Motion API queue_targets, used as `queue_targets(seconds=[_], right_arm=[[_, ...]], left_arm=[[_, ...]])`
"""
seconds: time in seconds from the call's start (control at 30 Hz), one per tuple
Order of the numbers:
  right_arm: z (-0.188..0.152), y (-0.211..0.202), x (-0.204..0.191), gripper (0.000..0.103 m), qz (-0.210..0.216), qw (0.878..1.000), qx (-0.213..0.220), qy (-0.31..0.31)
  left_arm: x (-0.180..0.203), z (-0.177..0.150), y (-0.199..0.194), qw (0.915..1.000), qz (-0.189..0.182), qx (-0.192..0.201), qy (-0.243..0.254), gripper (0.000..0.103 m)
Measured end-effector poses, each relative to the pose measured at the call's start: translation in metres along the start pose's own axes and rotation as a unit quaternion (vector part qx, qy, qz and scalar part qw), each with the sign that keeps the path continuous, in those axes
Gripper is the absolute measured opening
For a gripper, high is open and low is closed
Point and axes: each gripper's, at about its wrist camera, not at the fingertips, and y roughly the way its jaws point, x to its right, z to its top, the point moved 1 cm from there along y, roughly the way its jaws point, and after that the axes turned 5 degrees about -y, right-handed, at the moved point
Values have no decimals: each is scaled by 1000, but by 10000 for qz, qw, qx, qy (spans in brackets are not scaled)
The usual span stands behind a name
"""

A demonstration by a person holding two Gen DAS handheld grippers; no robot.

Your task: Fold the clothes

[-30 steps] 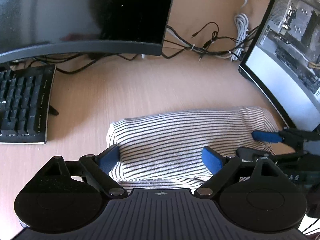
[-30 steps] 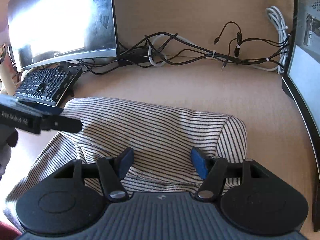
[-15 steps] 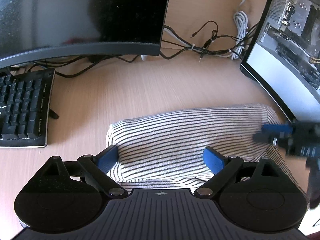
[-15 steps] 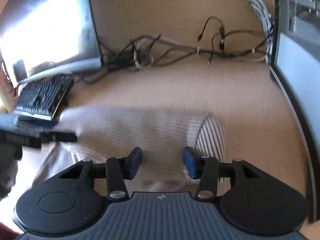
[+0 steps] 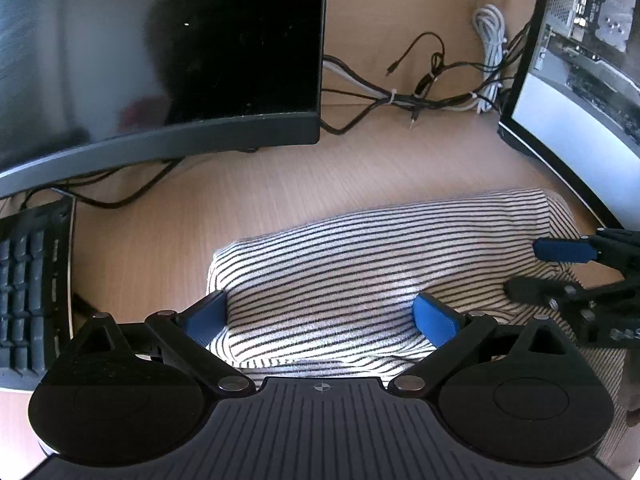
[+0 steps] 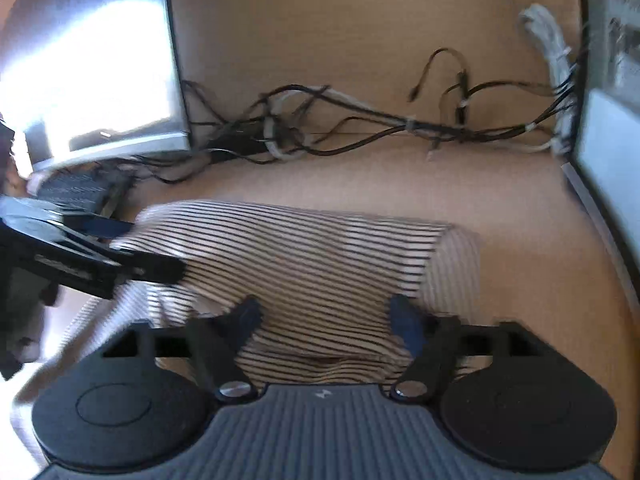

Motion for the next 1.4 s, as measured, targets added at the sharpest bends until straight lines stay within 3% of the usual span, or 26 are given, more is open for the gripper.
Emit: queue_targets(seconds=[0.2,0.27,0.7,0.77,0.83,0.9,0.97,1.07,1.23,1.4], right_arm=[[-2,5,-5,90,-37,9999,-9,-143],[1,8,-3,102,115,9997,-135,-183],[4,8,7,103,234,9984,-86,507],[8,-3,8,94,175,9989,152,406],[14,-15,-1,86,-145,9987,477,58],[19,-18,-6,68,-584,9967,513,-252],[18,-7,-3,44,-849,9955,263,-318],[6,8,7,43,-746,9972,-83,-58],[-3,1,6,43,-627,9980,-108,42],[-3,0,10,43,-596,9981,-98,80]], left_arm=[[-1,-3,-3,10000,-15,-28,-1,102],[-2,-3,-4,10000,-30,-41,-39,102],[-2,-3,-5,9998,-56,-12,-200,102],[-2,-3,-5,9998,-58,-14,-207,102],[-2,-3,-5,9997,-67,-15,-222,102],[-3,-3,-5,9997,-85,-8,-246,103],[-2,-2,-5,9996,-84,2,-260,103],[-3,1,-10,9995,-87,31,-315,103],[-1,14,-39,9985,-158,223,-465,103],[9,22,-66,9963,-498,542,-434,103]])
